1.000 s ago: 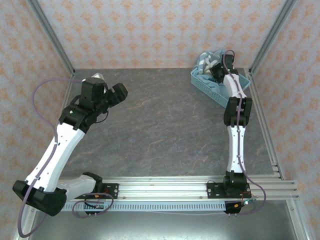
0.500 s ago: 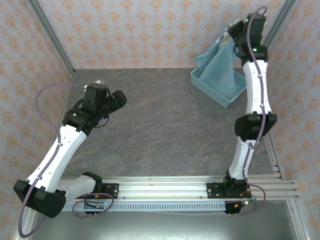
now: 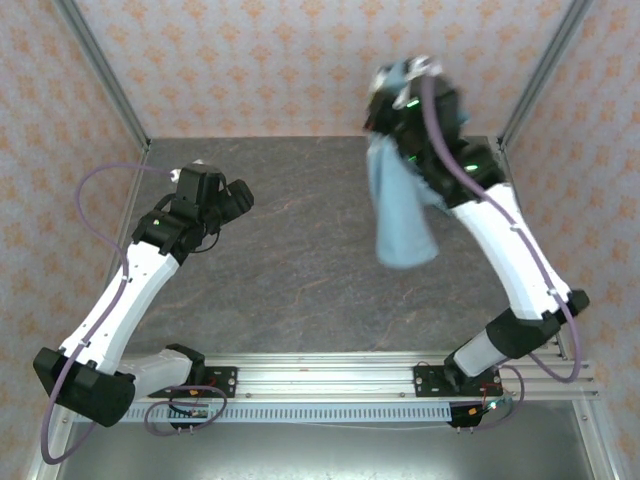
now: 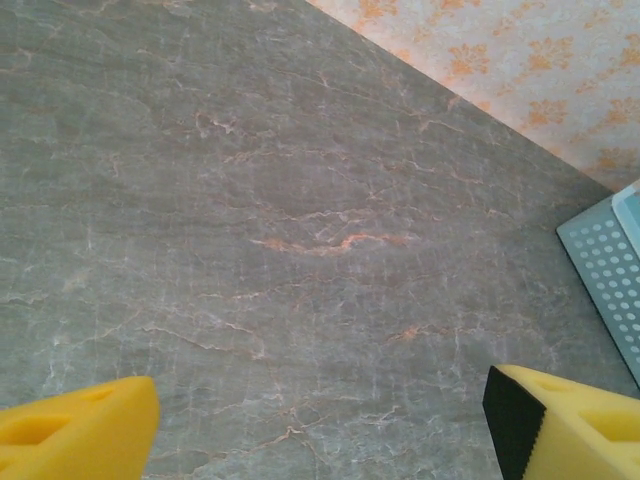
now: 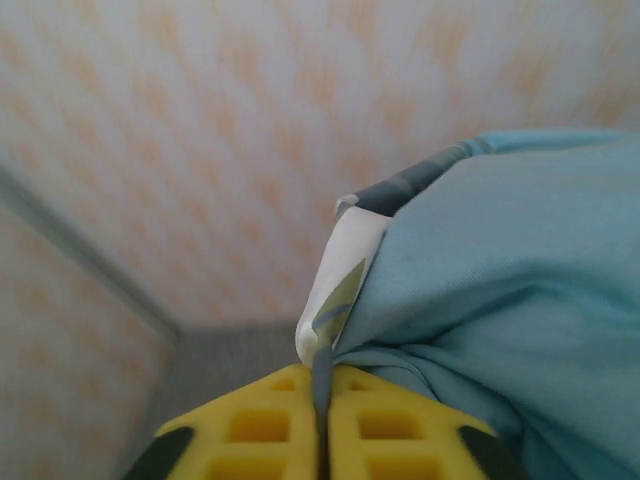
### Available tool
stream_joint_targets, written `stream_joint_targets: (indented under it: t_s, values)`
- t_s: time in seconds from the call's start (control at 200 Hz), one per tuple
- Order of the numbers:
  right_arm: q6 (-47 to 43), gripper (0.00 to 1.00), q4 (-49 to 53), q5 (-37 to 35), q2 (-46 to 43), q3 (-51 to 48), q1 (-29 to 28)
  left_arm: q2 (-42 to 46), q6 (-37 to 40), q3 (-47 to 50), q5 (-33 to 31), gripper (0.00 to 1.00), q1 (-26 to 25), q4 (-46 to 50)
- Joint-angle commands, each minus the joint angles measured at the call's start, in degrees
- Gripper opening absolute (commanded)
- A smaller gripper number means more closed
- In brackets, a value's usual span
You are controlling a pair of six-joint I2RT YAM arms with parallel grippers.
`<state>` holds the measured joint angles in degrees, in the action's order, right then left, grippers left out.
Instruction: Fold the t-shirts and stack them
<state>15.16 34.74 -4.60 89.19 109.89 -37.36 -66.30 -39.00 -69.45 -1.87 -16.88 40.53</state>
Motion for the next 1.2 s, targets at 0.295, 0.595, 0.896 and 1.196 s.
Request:
stream_joint_targets:
  t_s: [0.295,0.595,0.896,1.196]
  values:
    - [6.5,0.73,1.0,9.1,15.6,-10.7,-16.1,2.6,2.9,1.4,4.0,0.88,0.2,8.3]
    - [24.9,0.67,-1.1,10.0,-0.5,-39.0,-2.8,-6.6,5.9,2.7,12.6,0.85,-4.7,3.5]
    - [33.7,0.63,-1.1,13.8,0.6,-49.8,7.6,-32.3,10.7,-17.4,-0.3,0.87,-17.5,8.2]
    - [39.1,0.62,-1.8,18.0,7.8,-50.7,14.1,-55.5,18.8,-36.5,-16.8,0.79,-22.9,16.9]
